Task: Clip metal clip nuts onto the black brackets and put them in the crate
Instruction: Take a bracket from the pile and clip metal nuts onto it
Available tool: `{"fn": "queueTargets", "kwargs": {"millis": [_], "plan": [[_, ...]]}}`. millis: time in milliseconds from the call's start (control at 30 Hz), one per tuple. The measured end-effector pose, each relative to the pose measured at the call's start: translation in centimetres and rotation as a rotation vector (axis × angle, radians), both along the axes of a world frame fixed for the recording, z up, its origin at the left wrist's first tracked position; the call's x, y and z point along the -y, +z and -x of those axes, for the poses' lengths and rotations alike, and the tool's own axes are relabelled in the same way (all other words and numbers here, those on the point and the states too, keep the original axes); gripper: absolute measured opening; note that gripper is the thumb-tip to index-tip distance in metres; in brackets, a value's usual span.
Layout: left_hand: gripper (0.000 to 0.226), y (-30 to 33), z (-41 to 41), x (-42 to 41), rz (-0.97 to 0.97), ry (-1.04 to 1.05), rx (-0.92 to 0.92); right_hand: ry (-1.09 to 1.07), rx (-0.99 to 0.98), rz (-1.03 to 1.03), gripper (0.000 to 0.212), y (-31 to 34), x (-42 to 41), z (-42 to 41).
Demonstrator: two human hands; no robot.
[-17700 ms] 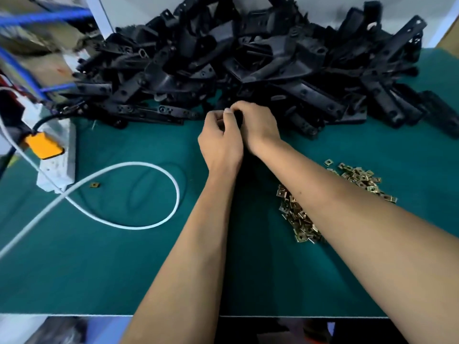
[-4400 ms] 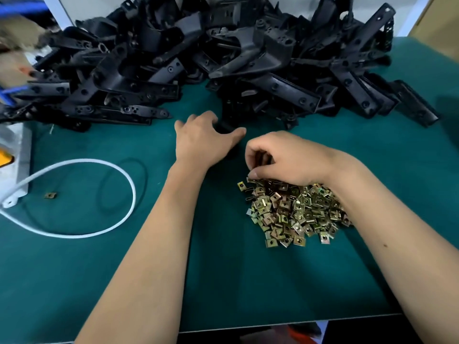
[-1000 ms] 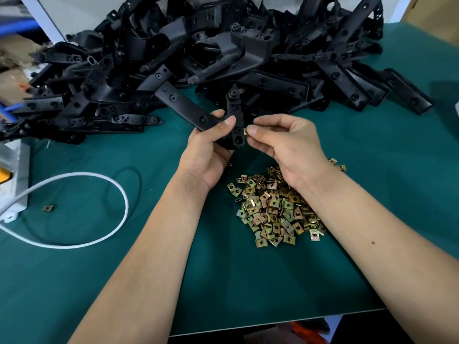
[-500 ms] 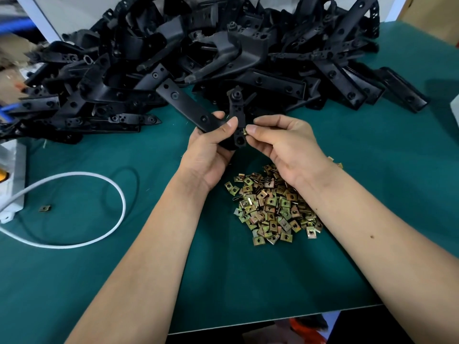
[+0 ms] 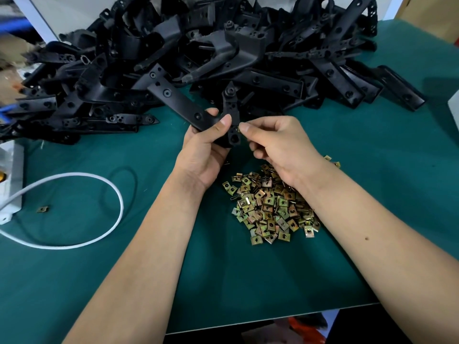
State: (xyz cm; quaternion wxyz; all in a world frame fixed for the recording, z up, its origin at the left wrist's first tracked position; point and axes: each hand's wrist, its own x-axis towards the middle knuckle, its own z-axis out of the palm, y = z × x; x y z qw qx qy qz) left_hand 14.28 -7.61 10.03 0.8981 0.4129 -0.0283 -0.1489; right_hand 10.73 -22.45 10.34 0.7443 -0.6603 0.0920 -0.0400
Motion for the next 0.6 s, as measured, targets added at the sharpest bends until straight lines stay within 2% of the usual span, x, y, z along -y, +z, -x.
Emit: {"fn": "queueTargets", "kwargs": {"millis": [233,500,600], "plan": [[0.028,-0.36,0.00,0.11,-0.036,-0.050,0.033,0.059,0.007,0.014,0.012,0.09,0.35,0.16],[0.024,-0.25,-0.54,0.00,-0.056,-0.019,0.073,0.055,-0.010,-0.150,0.012,0.01,-0.03,-0.09],[0.025,-0.37,-0.78,-0.01,-0.051,0.021,0.039,0.007,0.056,-0.021,0.010,-0.27,-0.12,-0.23]]}}
